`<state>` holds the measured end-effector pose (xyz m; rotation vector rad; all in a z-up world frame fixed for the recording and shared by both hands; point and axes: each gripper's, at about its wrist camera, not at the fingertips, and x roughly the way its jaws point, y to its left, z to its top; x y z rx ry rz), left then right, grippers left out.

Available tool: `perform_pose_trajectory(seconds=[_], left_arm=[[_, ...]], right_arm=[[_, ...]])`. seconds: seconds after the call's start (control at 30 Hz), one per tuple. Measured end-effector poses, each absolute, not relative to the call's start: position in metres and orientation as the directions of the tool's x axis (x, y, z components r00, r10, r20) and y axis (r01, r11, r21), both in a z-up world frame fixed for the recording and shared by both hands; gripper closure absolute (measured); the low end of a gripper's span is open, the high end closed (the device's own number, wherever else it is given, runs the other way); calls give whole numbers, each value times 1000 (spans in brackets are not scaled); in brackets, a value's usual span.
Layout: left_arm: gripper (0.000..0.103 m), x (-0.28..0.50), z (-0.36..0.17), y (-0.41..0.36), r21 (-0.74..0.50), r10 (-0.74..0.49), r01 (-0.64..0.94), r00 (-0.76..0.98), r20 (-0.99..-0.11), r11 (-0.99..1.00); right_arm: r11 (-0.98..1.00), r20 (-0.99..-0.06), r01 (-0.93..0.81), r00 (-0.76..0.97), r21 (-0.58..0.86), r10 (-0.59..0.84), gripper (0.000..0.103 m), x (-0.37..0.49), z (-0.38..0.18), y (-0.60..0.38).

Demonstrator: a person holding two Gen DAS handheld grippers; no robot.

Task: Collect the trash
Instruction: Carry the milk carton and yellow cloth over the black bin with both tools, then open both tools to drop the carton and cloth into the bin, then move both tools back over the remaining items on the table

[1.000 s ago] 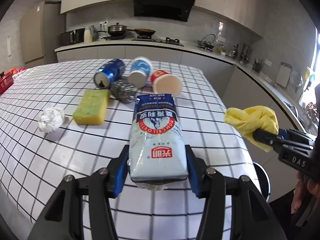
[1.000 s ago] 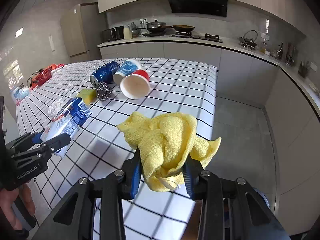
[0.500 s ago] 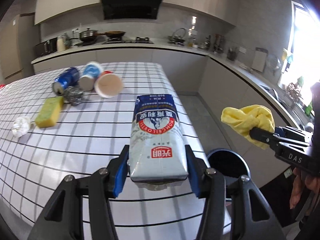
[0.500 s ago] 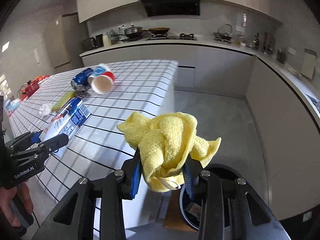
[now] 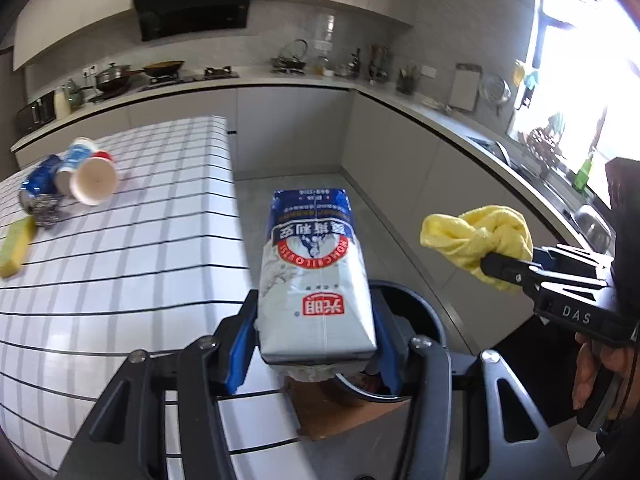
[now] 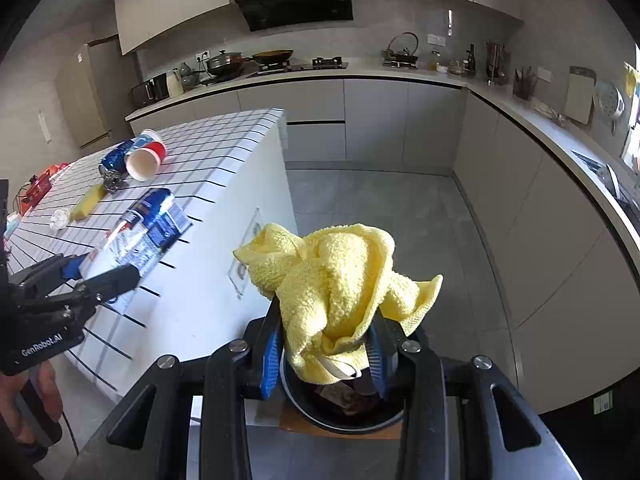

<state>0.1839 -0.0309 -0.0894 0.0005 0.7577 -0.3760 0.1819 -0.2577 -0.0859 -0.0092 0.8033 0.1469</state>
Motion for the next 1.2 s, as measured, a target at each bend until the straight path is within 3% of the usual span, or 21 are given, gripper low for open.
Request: perform_pose_trajectory(seconds=[0.3,0.63,0.67,0.7,0.73,0.77,1.2], left_arm=[[50,184,-122,-86,-134,-327,339,614,-718,931],[49,189,-178,-121,-169,-347,355,527,-776,919],[46,191,-185,-122,-184,-358,355,522,-775,916],[30,194,-194,-123,-196,-364,352,515,-776,915],[22,197,-203,-122,-156,-309,314,527,-792,936],[19,199,-209,-118,-111,-246,269,544,-802,957],[18,193,-199,-123,-92,-192,201,561,-805,975]], right_arm=[[990,-747,-125,652,66,132,65,186,-113,-314],[958,-805,-271,547,91,231,64,215,-173,-338],[953,-807,-289,538,95,244,60,219,-182,-339],[946,-808,-308,531,98,256,56,224,-190,-340],[943,-814,-318,519,99,260,32,233,-202,-342],[948,-830,-305,503,92,242,11,242,-214,-347],[964,-844,-250,493,95,211,8,258,-230,-383]])
